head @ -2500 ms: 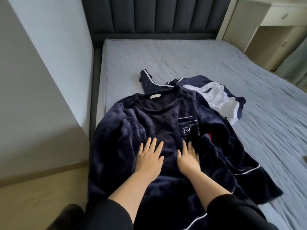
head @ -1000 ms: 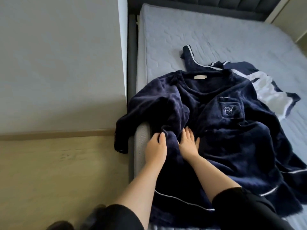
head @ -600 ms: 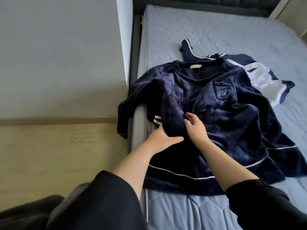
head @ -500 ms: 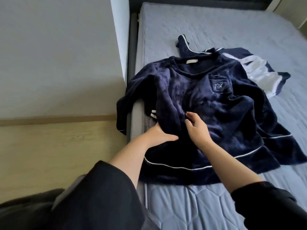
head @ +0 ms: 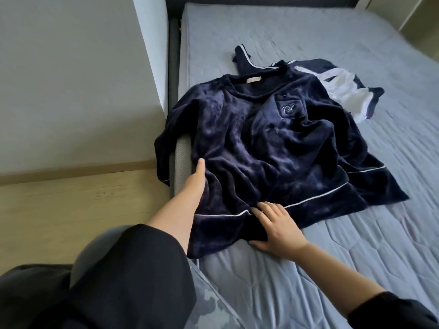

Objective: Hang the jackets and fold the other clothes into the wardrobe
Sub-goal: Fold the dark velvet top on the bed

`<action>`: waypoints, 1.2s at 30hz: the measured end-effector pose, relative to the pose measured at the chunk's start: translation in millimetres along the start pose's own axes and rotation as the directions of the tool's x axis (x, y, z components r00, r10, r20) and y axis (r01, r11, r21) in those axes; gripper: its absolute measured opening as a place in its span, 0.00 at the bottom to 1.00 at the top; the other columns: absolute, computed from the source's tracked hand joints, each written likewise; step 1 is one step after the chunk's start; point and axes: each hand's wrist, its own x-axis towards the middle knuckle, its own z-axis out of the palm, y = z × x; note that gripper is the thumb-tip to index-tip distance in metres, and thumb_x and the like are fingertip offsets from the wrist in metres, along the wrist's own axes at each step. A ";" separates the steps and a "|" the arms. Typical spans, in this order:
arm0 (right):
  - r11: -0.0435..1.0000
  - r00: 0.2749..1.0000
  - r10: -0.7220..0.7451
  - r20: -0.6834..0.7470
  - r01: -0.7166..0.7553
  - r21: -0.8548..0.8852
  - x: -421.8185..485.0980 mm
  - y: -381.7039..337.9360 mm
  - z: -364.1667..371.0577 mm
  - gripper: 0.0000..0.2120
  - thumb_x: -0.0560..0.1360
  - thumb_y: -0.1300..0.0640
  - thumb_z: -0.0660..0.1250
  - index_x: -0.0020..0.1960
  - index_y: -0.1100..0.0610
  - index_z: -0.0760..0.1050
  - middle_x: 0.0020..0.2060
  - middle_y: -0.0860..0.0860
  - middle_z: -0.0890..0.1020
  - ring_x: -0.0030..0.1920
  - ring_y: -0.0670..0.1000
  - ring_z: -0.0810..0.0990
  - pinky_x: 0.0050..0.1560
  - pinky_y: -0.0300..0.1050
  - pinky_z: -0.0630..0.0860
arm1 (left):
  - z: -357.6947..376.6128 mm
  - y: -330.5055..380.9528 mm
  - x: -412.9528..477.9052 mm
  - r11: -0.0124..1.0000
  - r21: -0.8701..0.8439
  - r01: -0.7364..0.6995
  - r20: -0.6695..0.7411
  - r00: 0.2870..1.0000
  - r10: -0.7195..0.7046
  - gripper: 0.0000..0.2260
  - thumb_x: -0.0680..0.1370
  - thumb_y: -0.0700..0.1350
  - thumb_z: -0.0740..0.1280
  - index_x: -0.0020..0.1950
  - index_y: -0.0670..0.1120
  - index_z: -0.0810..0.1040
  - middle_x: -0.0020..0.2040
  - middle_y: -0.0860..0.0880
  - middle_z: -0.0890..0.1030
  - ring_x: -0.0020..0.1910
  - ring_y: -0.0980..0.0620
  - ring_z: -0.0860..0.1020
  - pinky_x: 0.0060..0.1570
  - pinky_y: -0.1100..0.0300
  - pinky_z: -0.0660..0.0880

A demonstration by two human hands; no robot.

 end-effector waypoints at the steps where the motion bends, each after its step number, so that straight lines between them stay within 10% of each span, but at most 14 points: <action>1: 1.000 0.999 0.010 0.035 -0.010 -0.011 0.4 -0.3 0.4 0.40 0.57 0.38 0.76 0.61 0.61 0.77 0.55 0.57 0.79 0.55 0.59 0.80 0.57 0.52 0.76 | -0.5 2.3 2.0 0.991 -0.118 0.070 0.019 0.998 -0.068 0.35 0.77 0.68 0.50 0.71 0.42 0.68 0.68 0.41 0.72 0.67 0.40 0.70 0.64 0.48 0.64; 8: 0.991 0.990 0.135 -0.034 -0.135 -0.010 9.8 -0.3 -1.3 0.12 0.62 0.67 0.68 0.46 0.63 0.79 0.39 0.56 0.79 0.38 0.59 0.79 0.38 0.48 0.77 | -40.3 -8.6 20.4 0.723 -0.670 0.167 0.069 0.984 -0.164 0.28 0.78 0.55 0.65 0.69 0.37 0.68 0.66 0.39 0.73 0.65 0.40 0.72 0.64 0.48 0.68; 11: 0.928 0.920 0.368 0.134 -0.372 0.006 19.2 -0.9 -6.1 0.12 0.64 0.69 0.66 0.46 0.60 0.74 0.41 0.54 0.77 0.44 0.57 0.76 0.38 0.50 0.72 | -37.6 -12.7 14.0 0.929 -0.367 0.042 -0.278 0.948 -0.153 0.32 0.73 0.44 0.73 0.73 0.42 0.63 0.69 0.40 0.70 0.65 0.40 0.71 0.62 0.49 0.70; 13: 0.898 0.889 0.416 0.190 -0.434 0.068 27.8 0.7 -4.4 0.11 0.68 0.67 0.61 0.49 0.59 0.72 0.45 0.52 0.76 0.49 0.55 0.74 0.42 0.49 0.72 | -28.8 -7.8 -3.8 0.958 0.224 -0.178 -0.533 0.800 0.274 0.31 0.70 0.38 0.72 0.71 0.48 0.65 0.65 0.42 0.71 0.63 0.41 0.71 0.57 0.48 0.72; 16: 0.847 0.869 0.445 0.216 -0.487 0.213 37.6 9.0 -4.5 0.11 0.68 0.67 0.61 0.49 0.59 0.74 0.44 0.53 0.78 0.49 0.55 0.75 0.44 0.47 0.71 | 4.2 -4.4 -28.7 0.390 0.650 -0.652 -0.066 0.463 0.884 0.13 0.72 0.39 0.66 0.56 0.46 0.77 0.52 0.44 0.77 0.52 0.43 0.74 0.50 0.49 0.73; 20: 0.781 0.860 0.476 0.185 -0.510 0.361 20.5 23.5 -4.8 0.11 0.68 0.66 0.66 0.50 0.59 0.77 0.44 0.52 0.77 0.49 0.54 0.75 0.42 0.41 0.66 | 55.8 -35.9 -49.8 0.014 0.653 -0.757 0.591 0.521 0.615 0.19 0.75 0.61 0.62 0.53 0.46 0.76 0.51 0.47 0.74 0.53 0.46 0.70 0.50 0.52 0.69; 26: 0.943 0.951 0.293 0.103 -0.305 0.131 -18.8 39.1 -5.5 0.22 0.60 0.68 0.73 0.54 0.63 0.80 0.50 0.60 0.79 0.48 0.63 0.78 0.51 0.53 0.77 | 69.2 -51.7 -45.7 -0.382 0.747 -0.544 0.653 0.492 0.575 0.30 0.71 0.45 0.70 0.71 0.48 0.62 0.61 0.45 0.66 0.59 0.44 0.66 0.50 0.53 0.65; 30: 0.948 0.953 0.302 0.035 -0.296 -0.121 -30.2 45.1 -8.4 0.31 0.53 0.68 0.75 0.57 0.61 0.80 0.53 0.61 0.79 0.55 0.63 0.79 0.58 0.64 0.73 | 70.1 -43.5 -46.7 -0.173 0.773 -0.610 0.567 0.543 0.620 0.18 0.70 0.35 0.67 0.57 0.48 0.71 0.54 0.46 0.73 0.54 0.44 0.72 0.38 0.55 0.67; 34: 0.893 0.891 0.448 0.076 -0.450 0.000 -23.5 54.7 -21.5 0.19 0.62 0.69 0.70 0.52 0.59 0.80 0.47 0.56 0.81 0.52 0.59 0.80 0.62 0.54 0.69 | 42.7 -20.5 -27.9 0.545 0.528 -0.651 0.362 0.753 0.549 0.12 0.68 0.38 0.64 0.43 0.54 0.80 0.42 0.52 0.82 0.46 0.50 0.79 0.44 0.60 0.73; 36: 0.724 0.762 0.636 0.123 -0.644 0.246 -4.7 61.6 -36.1 0.13 0.66 0.67 0.66 0.48 0.57 0.79 0.41 0.55 0.82 0.46 0.58 0.79 0.49 0.46 0.70 | 29.2 -10.0 -20.7 0.682 0.384 -0.623 0.322 0.782 0.533 0.09 0.68 0.38 0.66 0.37 0.52 0.81 0.35 0.54 0.81 0.39 0.54 0.78 0.38 0.63 0.70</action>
